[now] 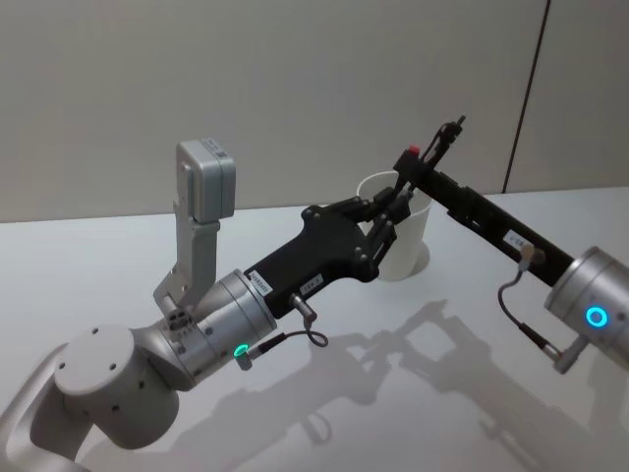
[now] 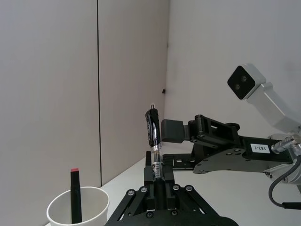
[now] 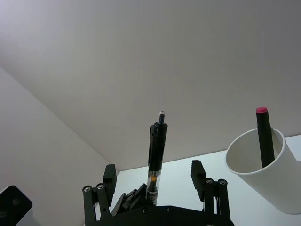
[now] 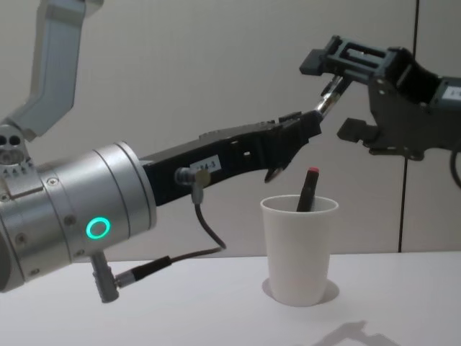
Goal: Place the pen into the pen holder.
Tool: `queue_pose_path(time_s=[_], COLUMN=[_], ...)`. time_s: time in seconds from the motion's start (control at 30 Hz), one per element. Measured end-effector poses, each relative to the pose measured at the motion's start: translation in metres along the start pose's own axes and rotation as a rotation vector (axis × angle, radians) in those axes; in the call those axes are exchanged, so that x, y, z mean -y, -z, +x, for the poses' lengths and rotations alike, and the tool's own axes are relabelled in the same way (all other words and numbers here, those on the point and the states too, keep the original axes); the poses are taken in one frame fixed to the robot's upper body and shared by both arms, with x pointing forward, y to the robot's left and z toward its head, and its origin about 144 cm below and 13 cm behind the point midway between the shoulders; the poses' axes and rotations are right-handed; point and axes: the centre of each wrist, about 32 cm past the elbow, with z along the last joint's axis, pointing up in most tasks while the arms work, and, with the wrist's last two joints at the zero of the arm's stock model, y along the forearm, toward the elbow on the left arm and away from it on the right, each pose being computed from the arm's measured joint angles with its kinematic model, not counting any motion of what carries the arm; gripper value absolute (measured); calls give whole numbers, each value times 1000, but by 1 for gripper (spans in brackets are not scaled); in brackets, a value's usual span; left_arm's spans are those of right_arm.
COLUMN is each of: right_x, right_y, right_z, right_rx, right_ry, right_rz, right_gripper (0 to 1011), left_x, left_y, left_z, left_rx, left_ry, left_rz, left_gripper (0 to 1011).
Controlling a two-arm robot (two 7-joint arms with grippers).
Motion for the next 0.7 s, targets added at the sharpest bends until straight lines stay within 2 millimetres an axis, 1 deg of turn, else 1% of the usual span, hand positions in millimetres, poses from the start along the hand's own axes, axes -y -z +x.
queue_pose_path(time_s=[0.4,0.47,0.5,0.7], right_x=[-6,-7,-7,-8], right_y=[4,5,5,6], right_z=[0,0,0,0], right_rx=[10,11,12,14], right_ry=[13,14,15,18], right_rz=[-3,-3,-3,-4], right_gripper=[1000,953,945,786], left_x=[0,0,0,0], left_y=[0,0,0,0], left_z=[0,0,0,0], left_rx=[0,0,0,0], left_ry=[0,0,0,0], left_rz=[0,0,0,0], left_gripper=[121,121,121,121])
